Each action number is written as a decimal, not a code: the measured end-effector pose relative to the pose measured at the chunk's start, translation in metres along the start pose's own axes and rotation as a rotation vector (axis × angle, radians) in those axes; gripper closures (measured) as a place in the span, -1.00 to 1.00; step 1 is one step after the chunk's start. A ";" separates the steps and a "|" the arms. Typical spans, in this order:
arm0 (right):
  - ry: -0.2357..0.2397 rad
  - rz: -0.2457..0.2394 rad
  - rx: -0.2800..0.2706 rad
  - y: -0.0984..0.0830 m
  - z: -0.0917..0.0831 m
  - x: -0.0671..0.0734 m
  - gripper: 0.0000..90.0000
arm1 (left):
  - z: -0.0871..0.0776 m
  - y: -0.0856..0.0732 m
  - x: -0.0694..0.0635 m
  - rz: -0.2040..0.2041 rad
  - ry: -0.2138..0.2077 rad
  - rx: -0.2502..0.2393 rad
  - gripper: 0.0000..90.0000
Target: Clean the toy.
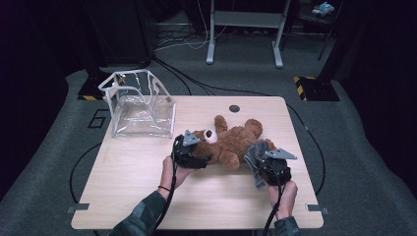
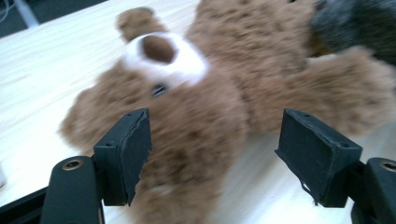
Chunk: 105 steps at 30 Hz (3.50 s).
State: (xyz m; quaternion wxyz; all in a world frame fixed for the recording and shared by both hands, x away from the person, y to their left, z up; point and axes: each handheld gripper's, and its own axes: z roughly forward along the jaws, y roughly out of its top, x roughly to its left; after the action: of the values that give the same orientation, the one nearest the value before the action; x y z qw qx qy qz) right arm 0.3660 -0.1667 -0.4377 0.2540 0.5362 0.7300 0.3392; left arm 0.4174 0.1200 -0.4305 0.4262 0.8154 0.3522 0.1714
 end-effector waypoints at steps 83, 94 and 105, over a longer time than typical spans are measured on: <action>0.010 -0.071 0.025 0.071 0.056 0.049 0.72 | -0.005 0.022 0.035 -0.093 -0.033 -0.061 0.02; 0.023 -0.092 -0.007 0.073 0.048 0.054 0.71 | -0.002 -0.003 0.053 -0.134 -0.003 -0.020 -0.09; 0.099 -0.160 0.022 0.075 0.065 0.091 0.73 | 0.010 -0.006 0.062 -0.156 -0.008 0.002 -0.02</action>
State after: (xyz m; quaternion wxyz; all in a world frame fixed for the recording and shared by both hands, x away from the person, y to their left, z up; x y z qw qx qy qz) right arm 0.4334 -0.0509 -0.4224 0.2380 0.4618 0.7858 0.3358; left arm 0.4640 0.1613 -0.4425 0.4391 0.7865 0.4131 0.1341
